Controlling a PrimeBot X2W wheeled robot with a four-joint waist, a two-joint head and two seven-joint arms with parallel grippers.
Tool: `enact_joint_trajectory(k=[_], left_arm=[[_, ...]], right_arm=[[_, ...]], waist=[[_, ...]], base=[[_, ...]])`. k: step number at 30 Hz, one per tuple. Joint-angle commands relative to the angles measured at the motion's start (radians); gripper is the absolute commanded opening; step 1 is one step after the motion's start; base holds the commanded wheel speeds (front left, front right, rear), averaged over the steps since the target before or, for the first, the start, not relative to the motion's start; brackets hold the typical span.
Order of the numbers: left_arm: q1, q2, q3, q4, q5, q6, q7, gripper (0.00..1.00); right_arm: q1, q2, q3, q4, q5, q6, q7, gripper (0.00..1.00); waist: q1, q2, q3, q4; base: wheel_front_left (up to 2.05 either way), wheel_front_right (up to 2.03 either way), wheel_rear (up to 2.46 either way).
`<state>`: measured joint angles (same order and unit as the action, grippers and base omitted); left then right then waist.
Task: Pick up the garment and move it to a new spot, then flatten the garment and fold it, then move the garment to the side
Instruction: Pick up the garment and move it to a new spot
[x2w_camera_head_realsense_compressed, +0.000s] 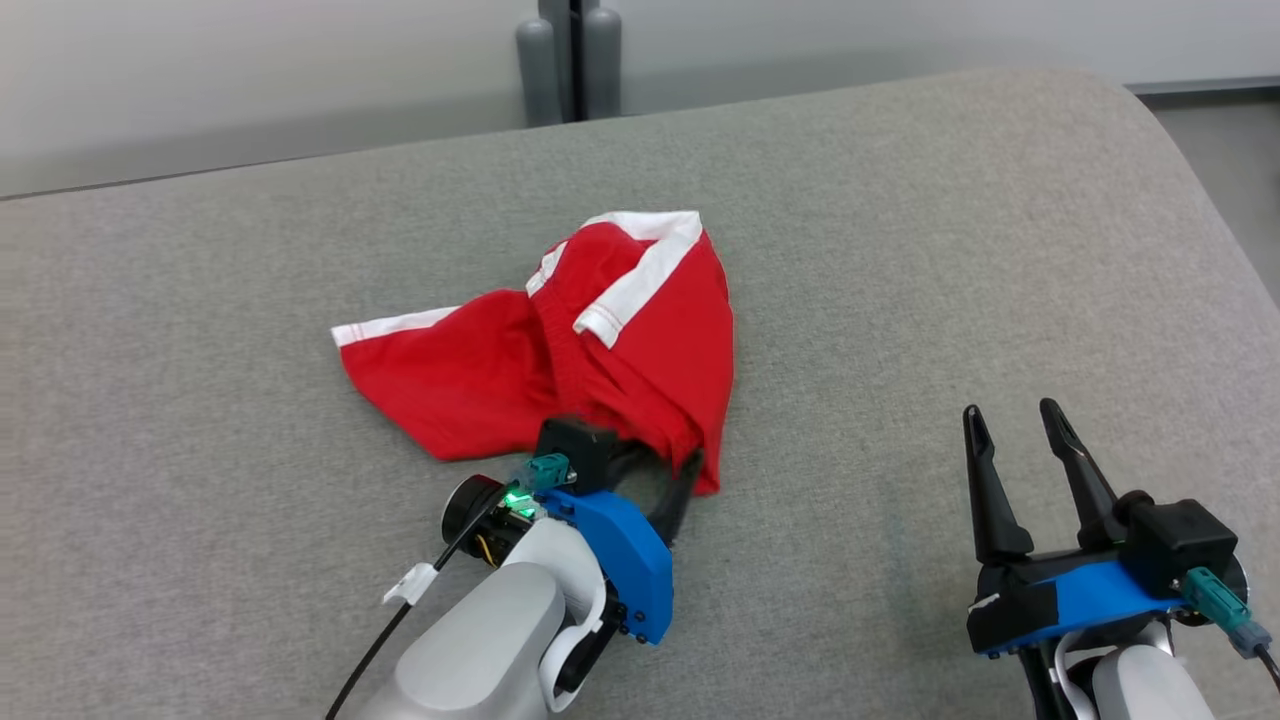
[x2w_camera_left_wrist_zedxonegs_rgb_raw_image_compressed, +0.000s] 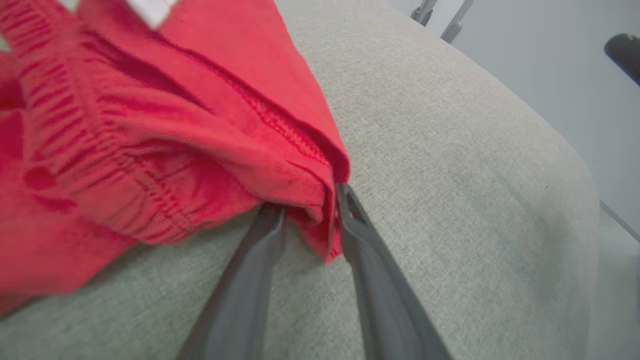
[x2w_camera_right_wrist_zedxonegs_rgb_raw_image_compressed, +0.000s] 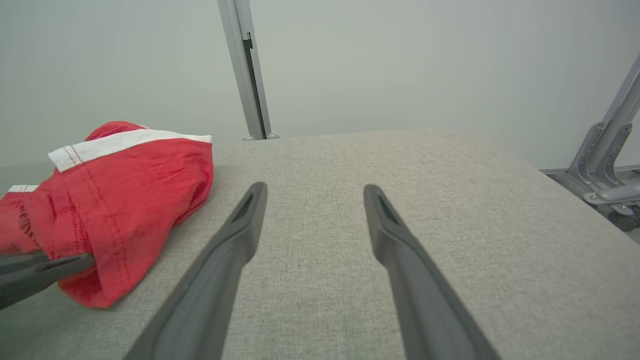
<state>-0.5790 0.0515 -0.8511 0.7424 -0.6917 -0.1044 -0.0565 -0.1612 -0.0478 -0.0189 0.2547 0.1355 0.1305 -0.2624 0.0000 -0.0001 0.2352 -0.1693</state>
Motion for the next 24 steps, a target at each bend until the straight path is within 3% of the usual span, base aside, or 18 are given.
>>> enact_joint_trajectory(k=[1,14,24], left_arm=[[0.002,-0.002,-0.004,-0.002,-0.004,0.006,-0.013,1.0],[0.006,-0.001,-0.041,-0.029,-0.087,0.108,-0.176,1.0],[0.088,0.027,0.067,-0.09,-0.073,0.17,-0.209,1.0]], right_arm=[[-0.003,-0.005,-0.004,0.002,-0.006,0.001,-0.004,1.0],[0.057,-0.005,-0.021,0.013,-0.044,0.001,-0.004,1.0],[0.122,-0.005,-0.041,0.006,-0.065,0.001,-0.004,1.0]], waist=[[0.0,0.0001,-0.005,0.005],[0.0,0.0001,-0.162,0.085],[0.0,0.0001,-0.237,0.168]], base=[[0.0,0.0,0.0],[0.0,0.0,0.0],[0.0,0.0,0.0]])
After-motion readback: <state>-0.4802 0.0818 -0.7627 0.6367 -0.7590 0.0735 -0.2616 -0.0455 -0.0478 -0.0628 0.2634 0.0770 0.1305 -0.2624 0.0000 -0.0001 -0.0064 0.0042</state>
